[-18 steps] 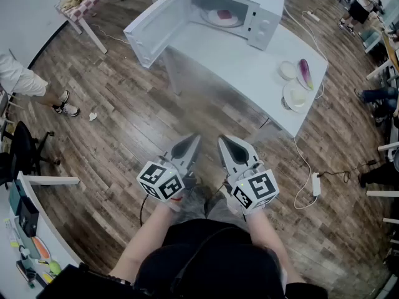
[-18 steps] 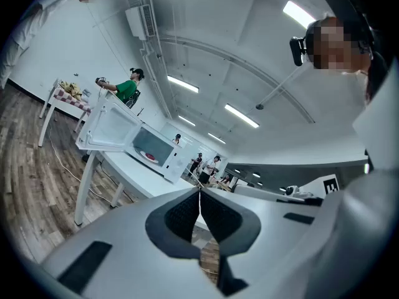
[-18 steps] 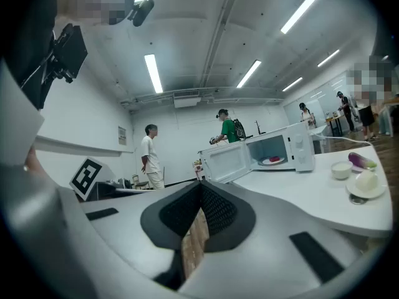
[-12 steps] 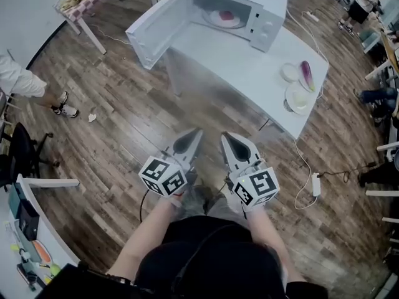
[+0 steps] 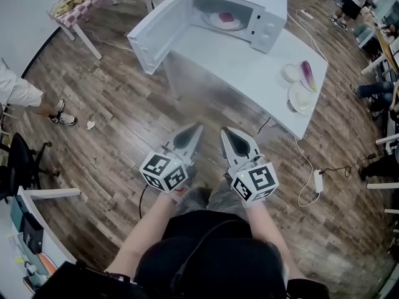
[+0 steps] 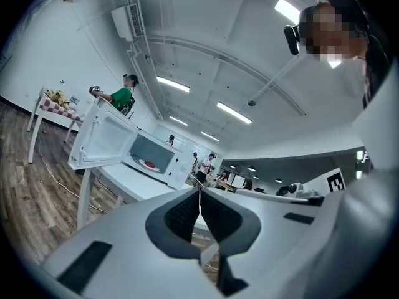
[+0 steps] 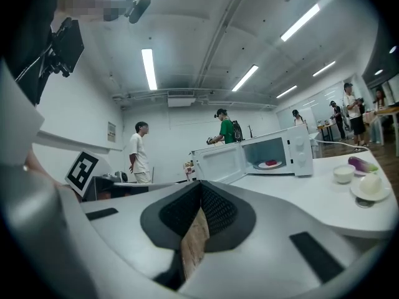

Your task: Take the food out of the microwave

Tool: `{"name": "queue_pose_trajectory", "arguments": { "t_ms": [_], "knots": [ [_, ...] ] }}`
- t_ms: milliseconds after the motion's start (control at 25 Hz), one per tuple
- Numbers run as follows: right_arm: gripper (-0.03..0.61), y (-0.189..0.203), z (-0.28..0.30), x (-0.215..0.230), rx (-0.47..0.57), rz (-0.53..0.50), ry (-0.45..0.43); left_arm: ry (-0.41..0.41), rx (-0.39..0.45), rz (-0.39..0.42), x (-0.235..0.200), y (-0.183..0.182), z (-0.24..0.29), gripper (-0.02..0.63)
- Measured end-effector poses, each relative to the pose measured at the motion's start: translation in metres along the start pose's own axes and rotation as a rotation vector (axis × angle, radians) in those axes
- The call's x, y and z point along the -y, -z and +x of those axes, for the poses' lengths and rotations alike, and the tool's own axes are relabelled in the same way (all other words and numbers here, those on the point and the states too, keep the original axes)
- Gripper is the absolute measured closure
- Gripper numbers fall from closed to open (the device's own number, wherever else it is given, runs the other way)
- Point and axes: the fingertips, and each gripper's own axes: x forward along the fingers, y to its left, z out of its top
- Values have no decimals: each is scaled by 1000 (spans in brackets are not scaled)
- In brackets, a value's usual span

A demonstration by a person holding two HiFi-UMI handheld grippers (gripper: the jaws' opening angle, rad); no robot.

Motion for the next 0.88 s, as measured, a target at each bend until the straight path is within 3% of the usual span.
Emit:
{"name": "queue_pose_trajectory", "arguments": {
  "t_ms": [440, 880],
  "knots": [
    [558, -5, 27, 21, 13, -30, 4, 1, -3, 78, -26, -13, 27, 598],
    [558, -14, 101, 69, 11, 3, -20, -35, -8, 70, -81, -36, 87, 598]
  ]
}}
